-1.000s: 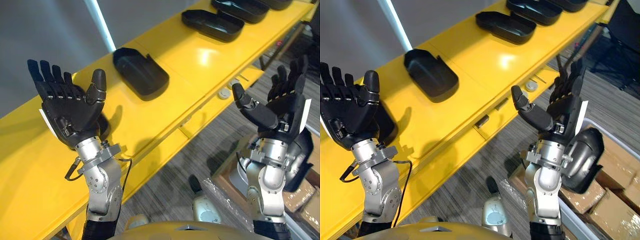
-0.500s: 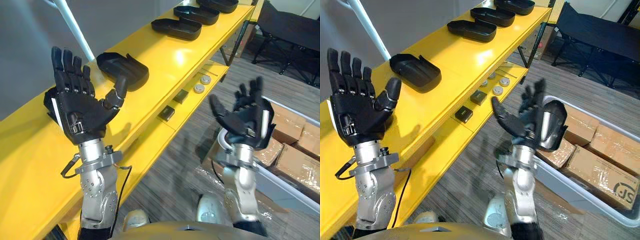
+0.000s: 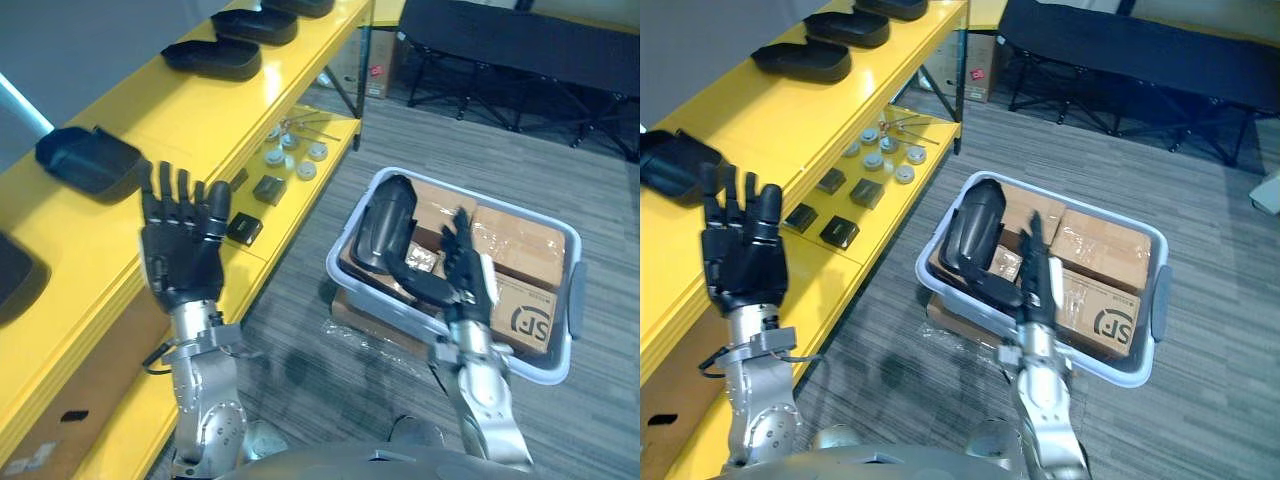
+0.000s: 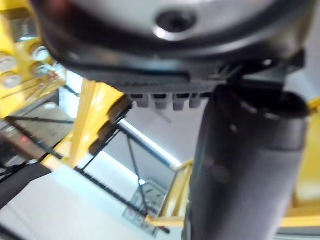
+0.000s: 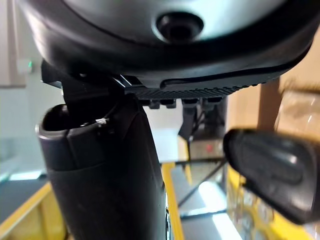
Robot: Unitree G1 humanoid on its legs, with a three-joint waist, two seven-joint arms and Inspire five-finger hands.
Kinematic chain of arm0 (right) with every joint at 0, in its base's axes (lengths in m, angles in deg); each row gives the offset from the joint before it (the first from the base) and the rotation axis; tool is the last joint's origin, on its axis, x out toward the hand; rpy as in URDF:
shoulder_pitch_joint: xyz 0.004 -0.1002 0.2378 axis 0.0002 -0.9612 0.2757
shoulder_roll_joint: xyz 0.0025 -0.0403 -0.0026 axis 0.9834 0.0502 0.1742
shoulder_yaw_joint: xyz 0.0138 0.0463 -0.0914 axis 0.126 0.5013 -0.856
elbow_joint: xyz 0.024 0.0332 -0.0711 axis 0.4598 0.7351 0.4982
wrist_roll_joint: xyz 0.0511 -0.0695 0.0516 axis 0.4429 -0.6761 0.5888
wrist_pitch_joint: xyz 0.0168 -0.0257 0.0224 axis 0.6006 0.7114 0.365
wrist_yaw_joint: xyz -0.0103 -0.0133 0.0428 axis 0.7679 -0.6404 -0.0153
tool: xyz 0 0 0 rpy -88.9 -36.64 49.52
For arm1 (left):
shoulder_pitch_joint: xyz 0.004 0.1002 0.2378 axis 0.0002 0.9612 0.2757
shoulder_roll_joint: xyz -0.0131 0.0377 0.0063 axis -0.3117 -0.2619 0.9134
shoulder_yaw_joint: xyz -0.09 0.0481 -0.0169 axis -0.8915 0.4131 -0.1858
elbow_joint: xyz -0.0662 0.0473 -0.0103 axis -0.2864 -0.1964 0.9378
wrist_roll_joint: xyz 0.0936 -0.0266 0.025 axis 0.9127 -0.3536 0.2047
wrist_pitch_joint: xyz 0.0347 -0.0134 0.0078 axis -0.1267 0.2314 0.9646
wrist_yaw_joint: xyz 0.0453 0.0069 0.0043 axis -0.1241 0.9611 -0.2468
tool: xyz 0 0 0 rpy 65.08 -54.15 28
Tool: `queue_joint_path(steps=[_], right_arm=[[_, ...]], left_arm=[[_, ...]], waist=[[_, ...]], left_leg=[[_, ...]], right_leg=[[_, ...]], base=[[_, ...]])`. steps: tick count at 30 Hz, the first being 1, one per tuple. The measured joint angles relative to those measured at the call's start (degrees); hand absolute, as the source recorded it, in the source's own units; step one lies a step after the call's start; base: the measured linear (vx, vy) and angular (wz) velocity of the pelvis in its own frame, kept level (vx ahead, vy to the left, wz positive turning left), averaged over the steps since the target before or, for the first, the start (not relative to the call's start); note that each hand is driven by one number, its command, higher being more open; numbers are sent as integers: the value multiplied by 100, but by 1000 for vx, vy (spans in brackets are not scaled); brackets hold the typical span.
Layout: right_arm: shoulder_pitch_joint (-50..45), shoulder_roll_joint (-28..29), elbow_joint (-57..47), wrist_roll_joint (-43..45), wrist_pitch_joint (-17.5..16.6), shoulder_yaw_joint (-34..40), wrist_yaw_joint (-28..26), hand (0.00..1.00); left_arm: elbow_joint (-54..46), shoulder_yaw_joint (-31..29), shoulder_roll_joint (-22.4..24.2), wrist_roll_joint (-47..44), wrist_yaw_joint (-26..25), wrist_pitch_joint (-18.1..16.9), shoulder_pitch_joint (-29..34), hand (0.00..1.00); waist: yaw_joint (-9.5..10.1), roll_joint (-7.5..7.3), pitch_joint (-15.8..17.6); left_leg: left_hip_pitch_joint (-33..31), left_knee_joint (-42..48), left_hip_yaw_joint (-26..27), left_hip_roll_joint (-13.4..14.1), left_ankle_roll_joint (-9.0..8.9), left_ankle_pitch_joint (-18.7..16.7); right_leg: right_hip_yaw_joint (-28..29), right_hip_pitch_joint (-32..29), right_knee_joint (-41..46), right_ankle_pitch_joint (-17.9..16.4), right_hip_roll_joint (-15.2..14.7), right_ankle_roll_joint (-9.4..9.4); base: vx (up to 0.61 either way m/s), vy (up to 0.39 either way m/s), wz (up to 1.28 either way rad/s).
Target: Walk over and take three plastic housings, then place them on the shelf
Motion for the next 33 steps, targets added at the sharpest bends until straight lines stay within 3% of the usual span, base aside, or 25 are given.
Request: queue_joint_path(steps=[2, 3, 6, 9, 12, 15, 18, 21, 23, 28, 33], right_arm=[[-161, -11, 31, 125, 40, 30, -6, 100], [-160, -10, 35, 148, 42, -10, 4, 100], [-44, -12, 135, 42, 108, -236, 160, 100], [822, -3, 1242, -77, 294, -338, 395, 100], [1565, 16, 2418, -183, 436, -158, 918, 100], [2110, -24, 2905, -183, 482, 41, 1264, 100], [3566, -474, 3645, -175, 516, 519, 1723, 100], [4328, -997, 3788, -169, 529, 682, 2154, 100], [4518, -1196, 3792, -165, 525, 699, 2338, 100], [4739, -1454, 4057, 60, 514, 768, 2408, 100], [5540, -1935, 4942, 153, 658, 768, 2255, 100]], left_arm=[[4, 82, -44, 8, 102, 13, 129, 100], [12, 76, -56, -6, 159, 20, 158, 100], [67, 38, -97, -26, 366, 141, 199, 100], [179, 103, -300, -25, 701, 276, 130, 100], [222, 346, -481, -7, 1002, 480, -26, 100], [235, 532, -545, -4, 1076, 506, -116, 100], [283, 611, -540, -6, 1063, 512, -402, 100], [438, 717, -523, -5, 1059, 512, -473, 100], [498, 746, -530, -6, 1061, 517, -458, 100], [650, 742, -669, -58, 1080, 522, -477, 100], [768, 762, -685, -284, 1130, 541, -613, 100]], waist=[[-1, 1, -37], [6, 32, -80], [155, -68, -79], [176, -143, -85], [381, -134, -72], [446, -117, 5], [478, -3, 508], [540, 87, 716], [567, 48, 844], [654, 3, 974], [719, 215, 1381]], left_leg=[[182, -289, -56, -212, 91, -231], [195, -436, -76, -347, 10, -278], [181, -528, 139, -645, -84, -218], [67, -267, 59, -818, 81, -366], [-235, 130, -140, -869, 128, -569], [-609, 339, -325, -883, 149, -585], [-1115, 701, -536, -844, 154, -584], [-1446, 809, -675, -845, 159, -546], [-1495, 808, -715, -853, 162, -525], [-1610, 828, -823, -893, 174, -506], [-1644, 881, -963, -929, 205, -479]], right_leg=[[187, -93, -16, 39, 4, 66], [309, -242, -19, 119, -36, 132], [331, -408, -267, 511, -267, 218], [256, -191, -723, 902, -407, 269], [68, -30, -1113, 1156, -452, 336], [-154, -13, -1455, 1386, -418, 330], [-368, -62, -1769, 1644, -322, 346], [-431, -268, -1817, 1785, -283, 288], [-463, -293, -1817, 1808, -281, 267], [-542, -332, -1803, 1809, -303, 267], [-618, -341, -1664, 1802, -342, 262]], base=[[37, 68, -58], [30, 78, -43], [-20, 161, -36], [-28, 180, -2], [-80, 114, 19], [-97, 44, 28], [-184, 15, 20], [-170, 13, 12], [-80, 9, 8], [-22, 15, 10], [-32, 25, 7]])
